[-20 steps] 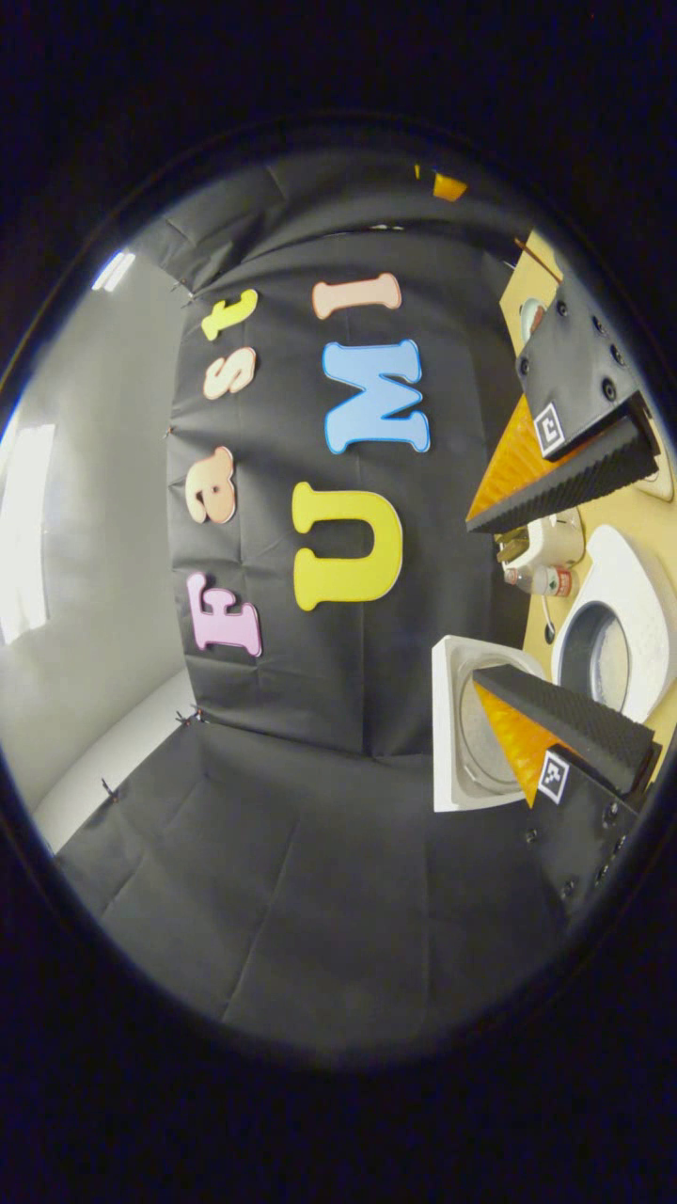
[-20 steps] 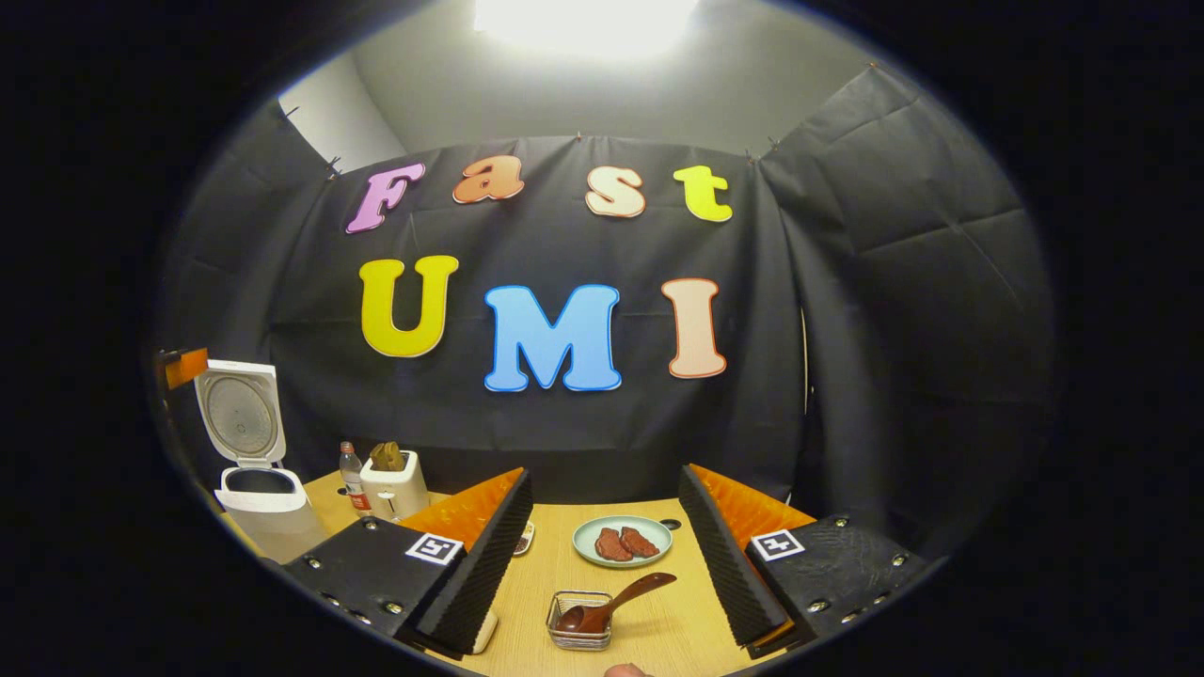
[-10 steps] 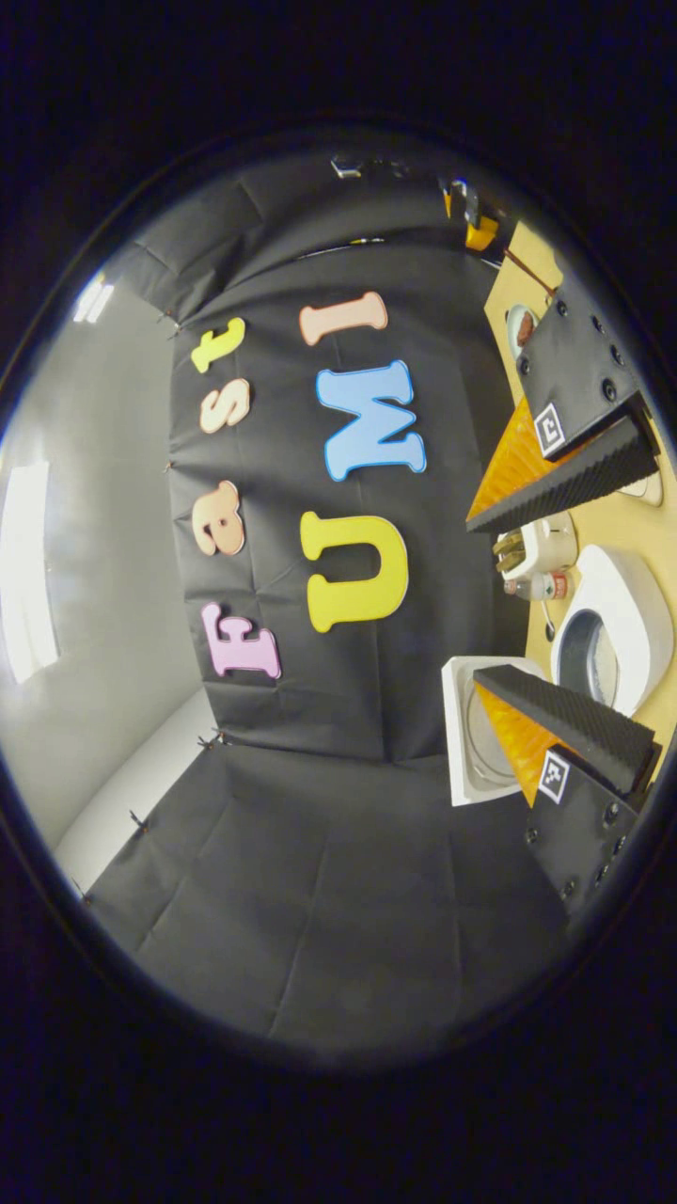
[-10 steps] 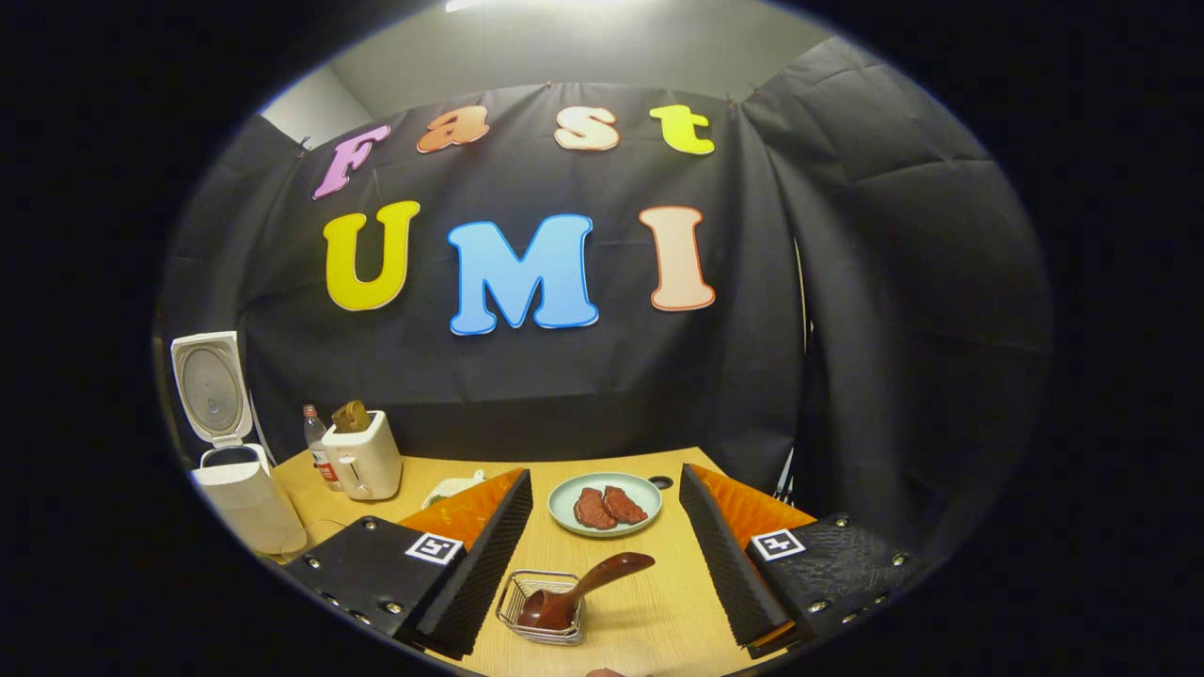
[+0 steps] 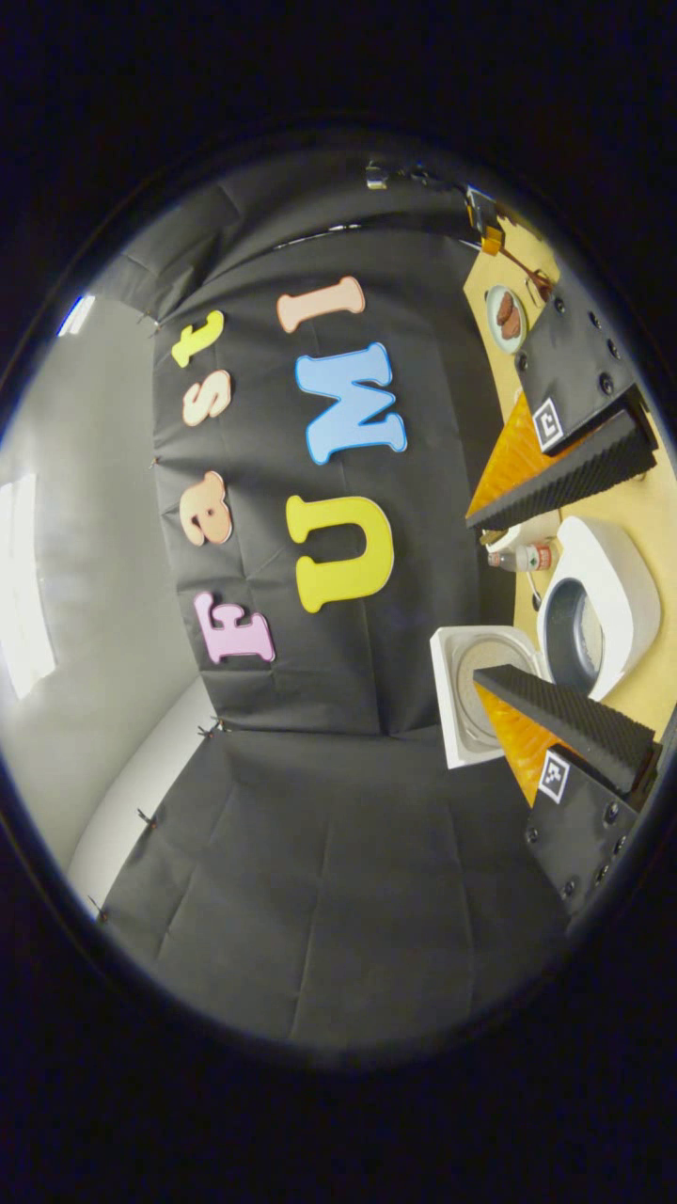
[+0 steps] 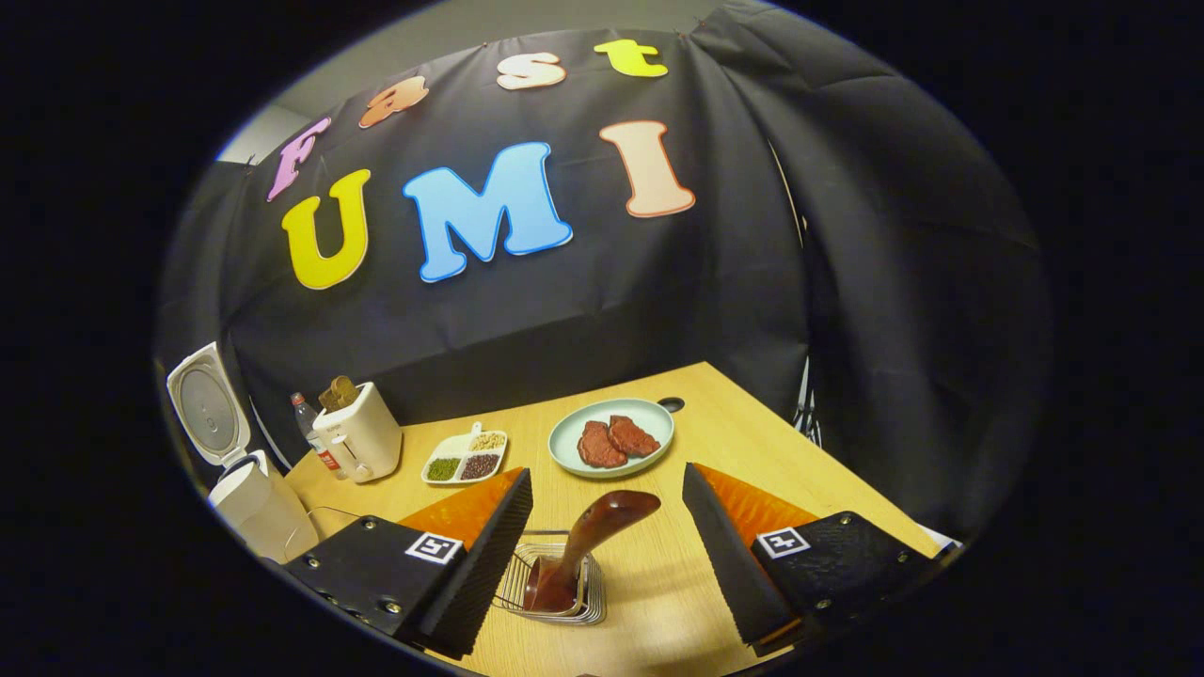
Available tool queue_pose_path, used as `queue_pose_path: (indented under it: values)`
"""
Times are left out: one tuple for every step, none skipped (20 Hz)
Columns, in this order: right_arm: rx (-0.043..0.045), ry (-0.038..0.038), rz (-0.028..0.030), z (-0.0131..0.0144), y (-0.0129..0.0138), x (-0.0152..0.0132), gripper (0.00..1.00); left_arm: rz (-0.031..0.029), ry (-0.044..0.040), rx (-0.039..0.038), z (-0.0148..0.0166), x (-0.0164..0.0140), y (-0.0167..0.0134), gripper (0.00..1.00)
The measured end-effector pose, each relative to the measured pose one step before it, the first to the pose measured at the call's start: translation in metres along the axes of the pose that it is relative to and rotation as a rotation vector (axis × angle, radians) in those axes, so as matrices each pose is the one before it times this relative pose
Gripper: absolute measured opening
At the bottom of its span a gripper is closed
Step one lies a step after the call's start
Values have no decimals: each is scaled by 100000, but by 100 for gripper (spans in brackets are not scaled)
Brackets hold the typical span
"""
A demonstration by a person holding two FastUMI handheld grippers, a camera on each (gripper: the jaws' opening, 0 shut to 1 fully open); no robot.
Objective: Close the left gripper, press the button to open the rice cooker; take a wooden spoon from the chopstick holder with the right hand, scoop a spoonful of rice and pour it into the rice cooker, then put the wooden spoon back into the chopstick holder.
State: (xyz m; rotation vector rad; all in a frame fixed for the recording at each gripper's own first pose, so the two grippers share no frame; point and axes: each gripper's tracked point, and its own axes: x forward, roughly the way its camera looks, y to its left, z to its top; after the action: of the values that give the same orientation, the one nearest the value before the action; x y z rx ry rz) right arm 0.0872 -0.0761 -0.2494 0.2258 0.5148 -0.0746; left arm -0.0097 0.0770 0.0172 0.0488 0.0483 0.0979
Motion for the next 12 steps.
queue_pose_path:
  values:
    - [1182, 2413, 497, -753, -20, 381, 98, 799, 656, 197, -125, -180, 191, 99]
    - [1441, 3306, 123, -977, 16, 477, 98, 871, 496, 411, -85, -125, 343, 99]
    - [1671, 3363, 73, -906, -69, 266, 98, 677, 357, 451, -71, -113, 251, 99]
    - [1483, 3113, 336, -845, 23, 405, 98, 432, 291, 493, 1, -97, 172, 99]
    - [1778, 2259, 913, -665, 203, 372, 98, 407, 20, 600, -37, -121, 159, 99]
    - [1060, 1696, 510, -349, 2, 127, 86, 362, -80, 647, 79, -126, 81, 99]
    - [675, 919, 518, -271, 91, 197, 81, 198, -71, 649, 105, -43, 125, 99]
    - [726, 1832, 1053, -449, 281, 205, 75, 353, 118, 606, -53, 53, 101, 99]
    - [671, 1786, 1769, -329, 486, 74, 75, 439, 2, 726, -138, -125, 79, 99]
    - [173, 769, 1338, -212, 132, 53, 72, -1, 198, 606, -29, 76, 32, 99]
    - [-686, -228, 871, 58, 204, 28, 75, -69, 266, 352, -142, 72, -72, 99]
    - [347, -3266, -541, 578, 156, 131, 60, -214, 184, 6, -49, 52, 22, 99]
